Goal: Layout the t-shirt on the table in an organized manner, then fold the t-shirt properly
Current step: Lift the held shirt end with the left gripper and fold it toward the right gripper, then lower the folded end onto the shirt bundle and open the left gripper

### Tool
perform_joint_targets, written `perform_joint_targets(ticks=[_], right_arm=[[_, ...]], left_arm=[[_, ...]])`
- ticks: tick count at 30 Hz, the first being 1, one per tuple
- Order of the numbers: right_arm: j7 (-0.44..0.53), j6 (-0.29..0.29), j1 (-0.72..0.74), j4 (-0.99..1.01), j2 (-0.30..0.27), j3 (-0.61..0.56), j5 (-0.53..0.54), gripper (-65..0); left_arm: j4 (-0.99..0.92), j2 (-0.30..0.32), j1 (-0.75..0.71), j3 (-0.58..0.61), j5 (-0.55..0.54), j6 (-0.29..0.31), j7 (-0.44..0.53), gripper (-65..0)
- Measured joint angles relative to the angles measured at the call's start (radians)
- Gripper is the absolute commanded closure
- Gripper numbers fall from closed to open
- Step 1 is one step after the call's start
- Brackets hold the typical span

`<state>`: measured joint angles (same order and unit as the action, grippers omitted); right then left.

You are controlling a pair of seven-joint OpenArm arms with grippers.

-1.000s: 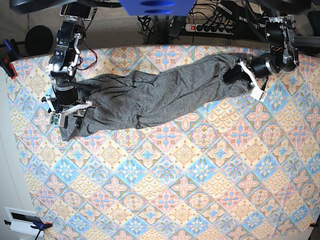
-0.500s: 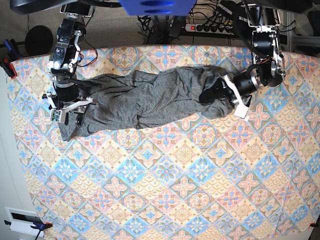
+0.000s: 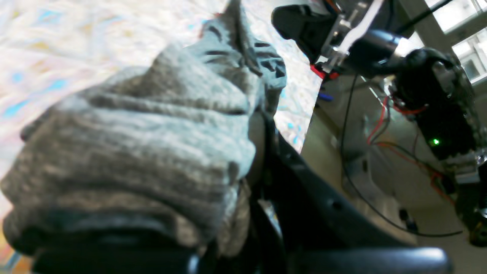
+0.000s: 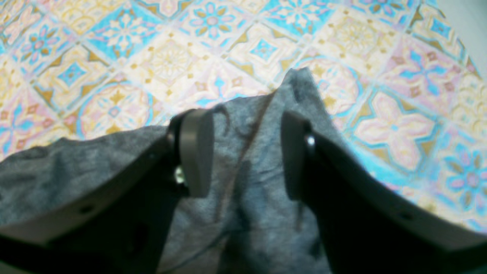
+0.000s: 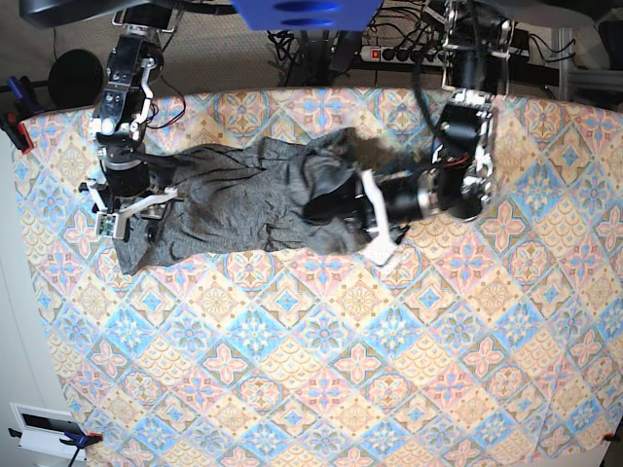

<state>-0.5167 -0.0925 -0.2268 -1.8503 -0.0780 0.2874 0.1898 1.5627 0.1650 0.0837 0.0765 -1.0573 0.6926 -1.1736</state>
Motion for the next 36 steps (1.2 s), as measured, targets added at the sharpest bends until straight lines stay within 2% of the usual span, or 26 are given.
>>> perform_joint_targets(ticks=[6,10,12,18,21,24,36], right_arm=[[-0.002,-0.001,0.000,0.000,0.005,0.000,-0.002,-27.7],[-0.002,0.000,-0.012,0.000,0.003,0.000,-0.002,-27.7],[-0.002,0.000,-0.015,0.000,0.003,0.000,-0.003,-27.7],[-0.002,0.000,-0.013,0.008,0.003,0.000,-0.002,-27.7],[-0.001,0.000,-0.011,0.013,0.003,0.000,-0.003,-27.7],[-0.001,0.000,-0.011,0.013,0.003,0.000,-0.003,-27.7],[-0.002,0.000,-0.014,0.014,0.003,0.000,-0.002,-27.7]], left_arm=[[-0.166,-0.082,0.058,0.060,0.125,-0.001,0.006,0.0],[-0.179,-0.114,0.060,0.060,0.214,0.000,0.007,-1.7],[-0.179,-0.132,0.061,0.060,0.245,-0.001,0.006,-7.6],[-0.179,-0.138,0.060,0.060,0.258,-0.001,0.006,-32.4],[-0.179,-0.164,0.060,0.053,0.258,-0.001,0.006,-37.6],[-0.179,-0.200,0.060,0.054,0.254,-0.001,0.006,-36.0],[-0.216,-0.311,0.113,0.057,0.196,0.000,0.010,-21.1]])
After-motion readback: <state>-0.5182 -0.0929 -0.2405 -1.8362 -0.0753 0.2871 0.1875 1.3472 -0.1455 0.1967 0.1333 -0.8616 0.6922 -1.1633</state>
